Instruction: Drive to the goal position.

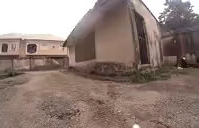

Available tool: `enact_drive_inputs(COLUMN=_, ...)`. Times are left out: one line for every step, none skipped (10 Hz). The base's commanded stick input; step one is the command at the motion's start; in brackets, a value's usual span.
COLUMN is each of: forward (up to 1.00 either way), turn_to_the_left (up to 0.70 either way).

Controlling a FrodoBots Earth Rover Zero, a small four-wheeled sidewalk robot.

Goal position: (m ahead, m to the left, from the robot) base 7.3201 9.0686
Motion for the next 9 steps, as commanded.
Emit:
enact_drive_inputs(forward=0.0, turn_to_the_left=0.0)
enact_drive_inputs(forward=0.0, turn_to_the_left=0.0)
enact_drive_inputs(forward=0.0, turn_to_the_left=0.0)
enact_drive_inputs(forward=0.0, turn_to_the_left=-0.19)
enact_drive_inputs(forward=0.02, turn_to_the_left=-0.45)
enact_drive_inputs(forward=0.65, turn_to_the_left=-0.33)
enact_drive_inputs(forward=1.0, turn_to_the_left=-0.27)
enact_drive_inputs(forward=1.0, turn_to_the_left=-0.27)
enact_drive_inputs(forward=1.0, turn_to_the_left=-0.27)
